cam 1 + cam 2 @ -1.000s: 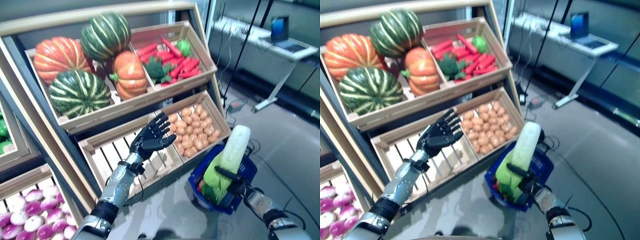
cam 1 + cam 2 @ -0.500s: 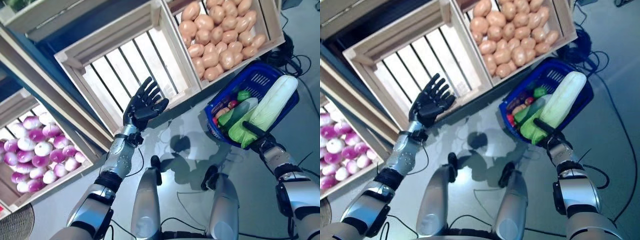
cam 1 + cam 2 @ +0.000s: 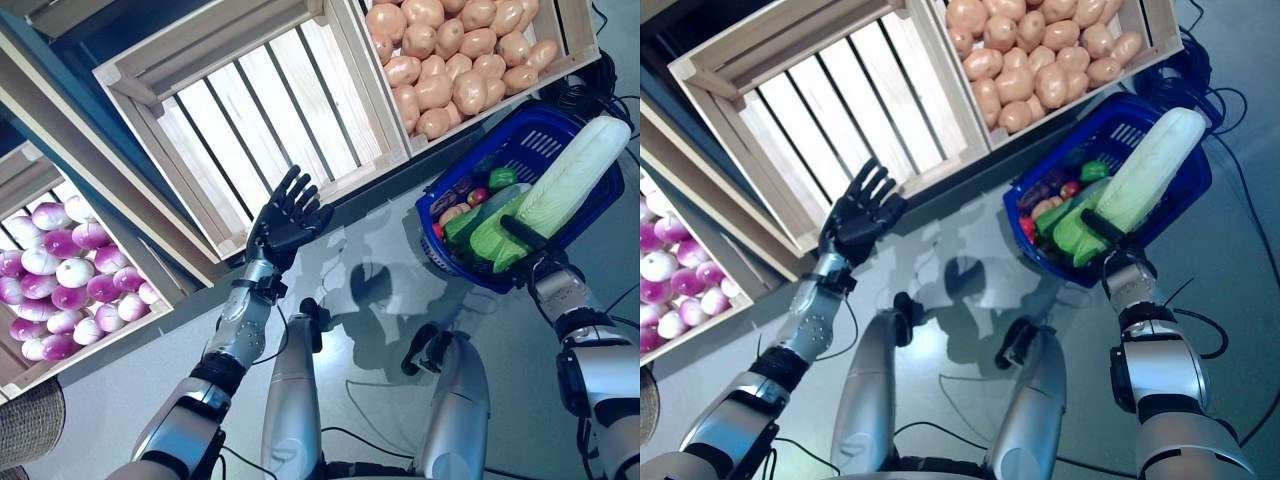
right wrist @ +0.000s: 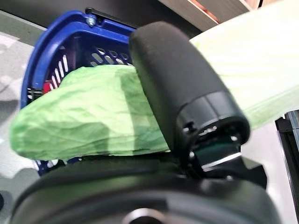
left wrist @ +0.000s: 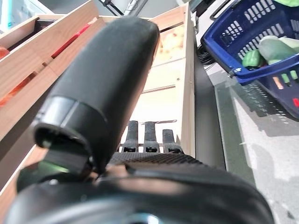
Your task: Put vegetables into the basket
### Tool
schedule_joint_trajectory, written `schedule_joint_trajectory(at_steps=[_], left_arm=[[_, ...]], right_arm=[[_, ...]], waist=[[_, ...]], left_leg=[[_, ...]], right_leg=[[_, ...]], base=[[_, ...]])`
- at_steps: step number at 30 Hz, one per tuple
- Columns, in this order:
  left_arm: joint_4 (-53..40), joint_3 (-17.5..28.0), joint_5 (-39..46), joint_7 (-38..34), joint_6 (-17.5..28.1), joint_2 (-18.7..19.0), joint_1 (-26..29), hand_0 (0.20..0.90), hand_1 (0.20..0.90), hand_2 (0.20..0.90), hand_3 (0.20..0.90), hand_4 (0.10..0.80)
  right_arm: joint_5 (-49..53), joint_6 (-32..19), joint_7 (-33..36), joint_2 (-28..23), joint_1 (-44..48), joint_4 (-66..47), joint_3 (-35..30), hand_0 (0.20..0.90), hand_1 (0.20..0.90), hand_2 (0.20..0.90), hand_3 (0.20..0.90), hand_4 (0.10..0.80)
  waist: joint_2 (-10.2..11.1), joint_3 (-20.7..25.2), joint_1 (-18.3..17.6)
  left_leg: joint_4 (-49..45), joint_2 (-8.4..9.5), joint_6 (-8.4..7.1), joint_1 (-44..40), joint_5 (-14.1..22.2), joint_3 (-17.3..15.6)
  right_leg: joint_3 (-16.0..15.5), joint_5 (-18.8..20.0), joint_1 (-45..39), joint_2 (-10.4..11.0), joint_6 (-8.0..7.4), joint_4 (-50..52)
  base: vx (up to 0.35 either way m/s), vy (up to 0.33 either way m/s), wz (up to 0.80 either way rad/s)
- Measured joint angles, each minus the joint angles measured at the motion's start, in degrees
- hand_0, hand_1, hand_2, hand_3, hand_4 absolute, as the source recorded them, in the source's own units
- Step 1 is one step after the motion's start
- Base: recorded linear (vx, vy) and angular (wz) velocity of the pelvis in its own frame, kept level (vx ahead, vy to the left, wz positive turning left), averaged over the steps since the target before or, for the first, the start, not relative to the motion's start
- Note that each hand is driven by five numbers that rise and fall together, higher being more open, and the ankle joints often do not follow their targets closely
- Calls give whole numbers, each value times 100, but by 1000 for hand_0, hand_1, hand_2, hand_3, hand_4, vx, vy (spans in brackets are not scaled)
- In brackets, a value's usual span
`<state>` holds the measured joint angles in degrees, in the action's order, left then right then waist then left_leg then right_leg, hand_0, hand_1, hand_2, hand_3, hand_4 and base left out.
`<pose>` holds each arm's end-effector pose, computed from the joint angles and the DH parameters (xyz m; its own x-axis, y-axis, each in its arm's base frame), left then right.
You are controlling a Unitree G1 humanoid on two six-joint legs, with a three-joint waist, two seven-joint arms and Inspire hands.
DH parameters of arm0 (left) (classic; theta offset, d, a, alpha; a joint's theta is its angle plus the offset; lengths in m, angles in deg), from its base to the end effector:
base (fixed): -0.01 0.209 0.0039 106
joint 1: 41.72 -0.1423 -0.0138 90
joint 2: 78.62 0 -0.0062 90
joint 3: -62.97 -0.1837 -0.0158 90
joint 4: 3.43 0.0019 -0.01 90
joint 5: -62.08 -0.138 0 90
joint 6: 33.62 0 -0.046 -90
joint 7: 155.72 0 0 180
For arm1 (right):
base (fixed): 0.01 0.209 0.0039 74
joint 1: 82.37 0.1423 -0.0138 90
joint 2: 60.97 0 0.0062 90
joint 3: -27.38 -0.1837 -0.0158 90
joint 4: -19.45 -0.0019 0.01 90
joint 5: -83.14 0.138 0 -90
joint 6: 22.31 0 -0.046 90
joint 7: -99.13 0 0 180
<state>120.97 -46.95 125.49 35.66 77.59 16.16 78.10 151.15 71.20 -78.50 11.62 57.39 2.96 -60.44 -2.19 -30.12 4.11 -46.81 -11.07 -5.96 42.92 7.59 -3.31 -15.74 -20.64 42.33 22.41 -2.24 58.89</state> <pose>0.2933 0.1782 0.0686 0.9604 -0.1558 0.2309 0.2560 0.8207 -0.5108 0.3153 -0.2961 0.0980 0.8644 -0.3555 -0.3556 0.5023 0.6428 0.5784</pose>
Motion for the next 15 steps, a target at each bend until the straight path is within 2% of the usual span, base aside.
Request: schedule_joint_trajectory(at_steps=[3,9,15], left_arm=[[-7,1,47,0,46,10,0,900,900,900,900,800],[-5,2,62,15,48,11,1,900,900,900,900,800],[3,12,180,85,48,34,-61,900,900,900,900,800]], right_arm=[[-1,-6,7,-25,6,0,0,900,900,900,900,800],[-2,-7,1,-146,8,0,0,900,900,900,900,800],[-10,-4,-133,-167,7,24,-1,900,900,900,900,800]], waist=[[-2,1,-2],[-2,1,-16],[-3,3,5]], left_leg=[[-57,-71,-48,3,42,3],[-52,-90,-58,-17,65,-1],[310,-140,-91,-629,38,-33]], right_leg=[[-5,-20,4,-42,10,38],[-11,-26,-17,-70,6,20],[-49,23,-598,-187,-29,-361]], base=[[-39,-9,-7],[-21,8,-1],[9,20,-5]])
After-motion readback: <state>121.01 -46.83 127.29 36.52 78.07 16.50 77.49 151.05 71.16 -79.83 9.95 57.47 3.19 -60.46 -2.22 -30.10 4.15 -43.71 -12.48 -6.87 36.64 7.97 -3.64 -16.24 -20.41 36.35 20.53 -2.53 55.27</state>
